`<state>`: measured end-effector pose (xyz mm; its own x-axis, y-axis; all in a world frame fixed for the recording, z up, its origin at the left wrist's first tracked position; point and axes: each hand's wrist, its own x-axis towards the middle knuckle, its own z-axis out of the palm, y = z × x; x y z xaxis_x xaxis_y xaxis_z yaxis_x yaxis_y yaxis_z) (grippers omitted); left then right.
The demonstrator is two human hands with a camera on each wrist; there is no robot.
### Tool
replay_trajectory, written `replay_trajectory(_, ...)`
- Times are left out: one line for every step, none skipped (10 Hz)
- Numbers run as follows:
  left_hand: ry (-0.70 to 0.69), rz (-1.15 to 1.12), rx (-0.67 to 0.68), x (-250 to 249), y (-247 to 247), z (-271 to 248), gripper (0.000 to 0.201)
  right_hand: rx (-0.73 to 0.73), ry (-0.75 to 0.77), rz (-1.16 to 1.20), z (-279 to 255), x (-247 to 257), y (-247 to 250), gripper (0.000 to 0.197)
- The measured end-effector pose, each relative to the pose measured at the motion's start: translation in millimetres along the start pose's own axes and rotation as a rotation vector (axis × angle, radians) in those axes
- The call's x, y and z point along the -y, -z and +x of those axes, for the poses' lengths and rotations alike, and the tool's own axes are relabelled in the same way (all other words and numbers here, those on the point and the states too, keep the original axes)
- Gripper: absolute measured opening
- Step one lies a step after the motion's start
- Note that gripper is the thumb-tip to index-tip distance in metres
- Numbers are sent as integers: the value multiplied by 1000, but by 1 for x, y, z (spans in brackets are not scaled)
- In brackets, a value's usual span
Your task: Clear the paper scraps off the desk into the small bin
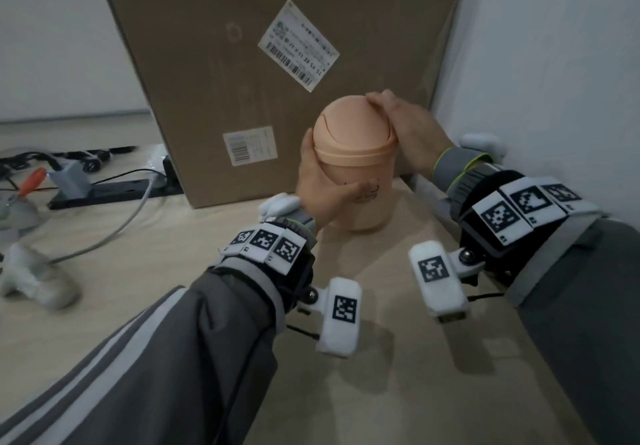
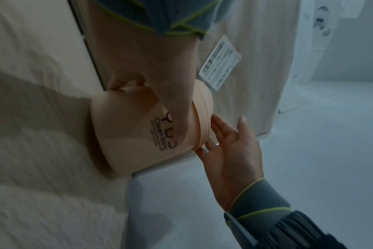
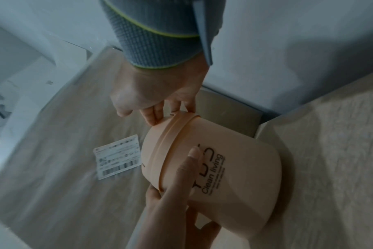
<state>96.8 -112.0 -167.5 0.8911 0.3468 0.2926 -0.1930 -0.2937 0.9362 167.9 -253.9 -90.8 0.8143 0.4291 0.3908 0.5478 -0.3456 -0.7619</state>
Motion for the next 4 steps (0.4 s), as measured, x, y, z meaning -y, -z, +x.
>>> replay_trajectory(10,25,-26,7,-18,10,147,-24,-27,27,8,-16,4,71)
replay_trajectory(10,42,-51,20,-38,25,137,-69,-14,30,14,-37,8,52)
replay_trajectory(27,88,-101,18,-51,23,128,-111,6,20,13,-42,10,45)
replay_trajectory(35,69,-99,12,-56,18,129,-135,7,21,14,-45,13,45)
